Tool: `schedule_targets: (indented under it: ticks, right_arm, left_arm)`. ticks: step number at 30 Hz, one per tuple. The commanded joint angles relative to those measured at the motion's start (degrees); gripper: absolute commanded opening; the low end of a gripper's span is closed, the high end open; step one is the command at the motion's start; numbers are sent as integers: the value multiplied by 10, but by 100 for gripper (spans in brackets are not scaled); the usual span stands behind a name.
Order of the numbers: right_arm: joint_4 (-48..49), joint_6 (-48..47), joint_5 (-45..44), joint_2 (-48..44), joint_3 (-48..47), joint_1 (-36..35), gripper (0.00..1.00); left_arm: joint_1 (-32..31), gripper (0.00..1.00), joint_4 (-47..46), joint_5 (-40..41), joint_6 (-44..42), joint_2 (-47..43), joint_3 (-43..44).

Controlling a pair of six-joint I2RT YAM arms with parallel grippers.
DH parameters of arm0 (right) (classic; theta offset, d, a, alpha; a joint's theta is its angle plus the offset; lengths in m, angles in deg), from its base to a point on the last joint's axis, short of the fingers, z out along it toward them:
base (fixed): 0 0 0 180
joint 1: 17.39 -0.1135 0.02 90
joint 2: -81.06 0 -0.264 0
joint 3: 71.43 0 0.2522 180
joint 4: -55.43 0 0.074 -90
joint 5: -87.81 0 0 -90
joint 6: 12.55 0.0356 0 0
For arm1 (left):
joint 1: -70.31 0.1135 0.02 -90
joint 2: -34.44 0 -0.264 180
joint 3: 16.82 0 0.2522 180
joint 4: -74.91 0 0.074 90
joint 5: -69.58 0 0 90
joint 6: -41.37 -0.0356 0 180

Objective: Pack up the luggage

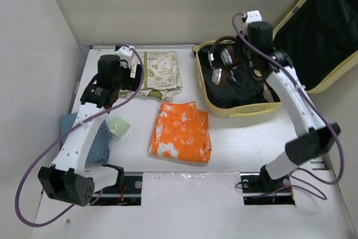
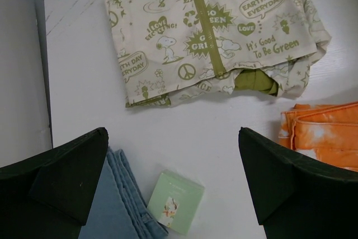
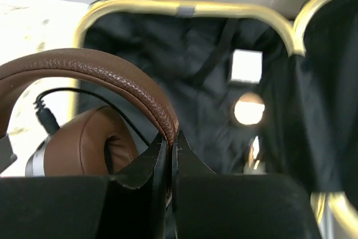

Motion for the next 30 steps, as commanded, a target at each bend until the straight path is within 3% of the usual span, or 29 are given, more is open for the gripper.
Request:
schedule_targets:
  ticks: [1, 6, 10, 19, 21, 22, 25, 26, 27, 30]
  right_arm:
    - [102, -85, 84, 87, -66, 45, 0]
    - [123, -85, 142, 282, -191, 94, 0]
    - [129, -85, 178, 385, -263, 106, 0]
    - [124, -79, 207, 476, -284, 106, 1]
    - [117, -74, 212, 485, -284, 106, 11]
    - [112, -67, 212, 492, -284, 106, 25]
    - [105, -46, 212, 498, -284, 106, 41]
    - [95, -40, 204, 498, -284, 111, 60]
    - [95, -35, 204, 493, -284, 111, 68]
    - [89, -29, 177, 466, -278, 116, 81]
  left_arm:
    - [12, 100, -15, 26, -16, 23, 18]
    - [70, 100, 3, -23, 3, 75, 31]
    - [94, 100, 8, -39, 4, 103, 37]
    - [129, 100, 19, -39, 4, 140, 47]
    - [129, 100, 19, -39, 4, 141, 47]
    - [129, 100, 19, -39, 4, 146, 47]
    - [129, 100, 19, -44, 4, 146, 47]
    - [129, 100, 19, -44, 4, 146, 47]
    - [129, 100, 19, -44, 4, 146, 47]
    - [129, 100, 19, -44, -2, 141, 47]
